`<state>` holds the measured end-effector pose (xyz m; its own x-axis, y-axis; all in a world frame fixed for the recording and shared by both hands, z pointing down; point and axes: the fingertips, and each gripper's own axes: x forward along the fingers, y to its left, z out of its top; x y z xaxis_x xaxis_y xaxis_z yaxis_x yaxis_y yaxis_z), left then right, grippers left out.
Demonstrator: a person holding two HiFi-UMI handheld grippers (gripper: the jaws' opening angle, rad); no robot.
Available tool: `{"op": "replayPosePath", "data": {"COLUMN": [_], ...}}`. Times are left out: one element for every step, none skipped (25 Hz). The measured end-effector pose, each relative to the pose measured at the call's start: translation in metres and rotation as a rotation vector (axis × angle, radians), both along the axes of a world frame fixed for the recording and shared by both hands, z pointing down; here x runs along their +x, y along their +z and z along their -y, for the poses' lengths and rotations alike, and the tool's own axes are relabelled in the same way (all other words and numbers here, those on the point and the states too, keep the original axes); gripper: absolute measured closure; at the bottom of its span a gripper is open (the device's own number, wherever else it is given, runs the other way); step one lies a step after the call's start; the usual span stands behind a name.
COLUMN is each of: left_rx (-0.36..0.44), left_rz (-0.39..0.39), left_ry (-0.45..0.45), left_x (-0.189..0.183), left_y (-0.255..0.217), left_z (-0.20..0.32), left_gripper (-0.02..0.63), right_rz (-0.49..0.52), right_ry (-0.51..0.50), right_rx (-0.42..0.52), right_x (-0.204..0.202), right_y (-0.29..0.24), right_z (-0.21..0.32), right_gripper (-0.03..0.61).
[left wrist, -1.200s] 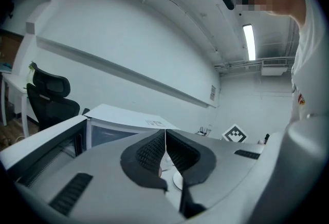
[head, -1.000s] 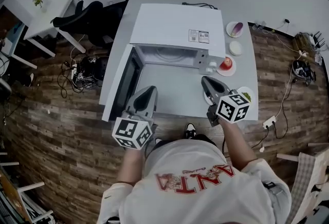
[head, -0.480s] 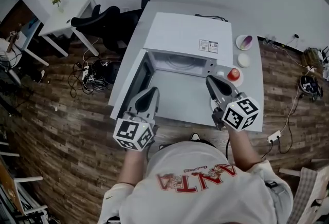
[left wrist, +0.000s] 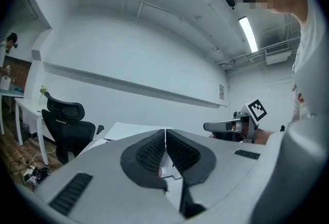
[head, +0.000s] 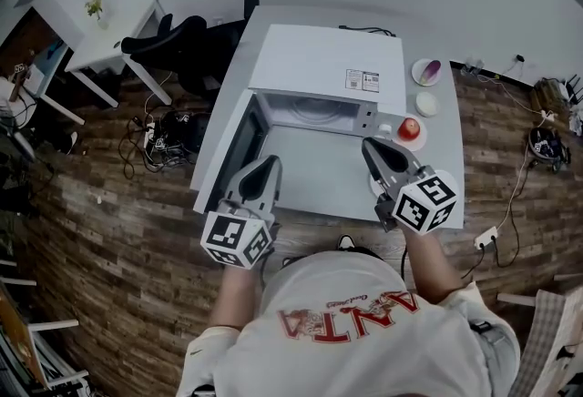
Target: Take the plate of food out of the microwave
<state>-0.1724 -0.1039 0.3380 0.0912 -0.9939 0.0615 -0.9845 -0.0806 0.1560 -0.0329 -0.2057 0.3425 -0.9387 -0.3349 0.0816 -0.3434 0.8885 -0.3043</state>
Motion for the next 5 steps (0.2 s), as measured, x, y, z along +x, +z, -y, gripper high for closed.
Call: {"op": "replayPosePath", "data": {"left_rx": [0.001,0.002,0.003,0.003,0.004], "left_rz": [0.002,0.002,0.002,0.001,0.0], "left_ry": [0.0,0.0,0.0,0.001,0.002], "left_x": [-0.0003,-0.0004,-0.0002,0.0002,0.0008], "left_y": [-0.0007,-0.0016,-0.0023,-0.0029,-0.0035], "left_z": [-0.0003,-0.0009,-0.0016,-0.0024,-0.0032], "left_gripper": [0.6,0.6,0.6,0.6,0.6], "right_rz": [-0.001,-0.001,-0.001,0.0,0.001], "right_ry": [0.002,0.005,0.008,0.01,0.013], "right_rx": [-0.001,-0.002,-0.004,-0.006,-0.008], "right_x": [0.001,0.002,0.0029,0.0038,0.0046], "right_y": [0.0003,0.0004,0.0005,0.0006,0.0007], "right_z": [-0.0004,-0.0009,-0.0014,-0.0019,-0.0025], "right_gripper": [0.577,0.577,0.577,0.577,0.577]}}
